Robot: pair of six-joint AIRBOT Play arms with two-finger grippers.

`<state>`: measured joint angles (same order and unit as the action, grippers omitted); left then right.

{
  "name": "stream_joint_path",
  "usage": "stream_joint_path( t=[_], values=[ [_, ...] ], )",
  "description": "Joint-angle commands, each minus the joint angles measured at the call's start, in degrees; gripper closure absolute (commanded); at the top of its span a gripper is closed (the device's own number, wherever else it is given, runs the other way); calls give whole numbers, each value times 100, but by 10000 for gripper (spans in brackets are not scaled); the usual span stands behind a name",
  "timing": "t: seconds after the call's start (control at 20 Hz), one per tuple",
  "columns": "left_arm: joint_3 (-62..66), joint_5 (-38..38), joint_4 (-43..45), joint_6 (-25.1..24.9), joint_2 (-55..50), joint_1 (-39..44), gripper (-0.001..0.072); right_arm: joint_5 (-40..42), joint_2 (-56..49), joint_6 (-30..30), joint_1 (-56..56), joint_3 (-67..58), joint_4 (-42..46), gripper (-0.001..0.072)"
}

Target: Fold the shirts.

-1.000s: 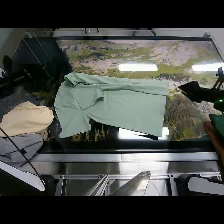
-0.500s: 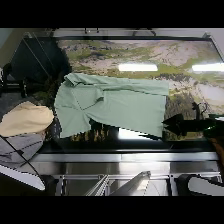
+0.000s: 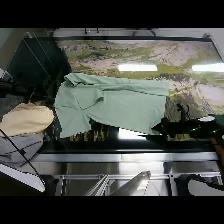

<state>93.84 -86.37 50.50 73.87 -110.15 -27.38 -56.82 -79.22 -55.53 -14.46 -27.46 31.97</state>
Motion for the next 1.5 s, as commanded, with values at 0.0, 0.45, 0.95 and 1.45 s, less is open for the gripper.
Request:
stream_joint_path(
  t=[0.0,0.45,0.95,1.45],
  values=[
    [-2,101,601,271,4,103,411,133,192,13,-120,-44,-24,697],
    [-2,-334,1093,278,-286,1427,29,-59,356,153,-1115,-205,81,697],
    [-507,-732,-157,-212,-573,1602,692,-262,358,326,-1115,-205,81,697],
    [-420,-2017,-4194,-1563,1563,1300,691,-2190,2951,140,-1259,-1447,-977,698]
  ],
)
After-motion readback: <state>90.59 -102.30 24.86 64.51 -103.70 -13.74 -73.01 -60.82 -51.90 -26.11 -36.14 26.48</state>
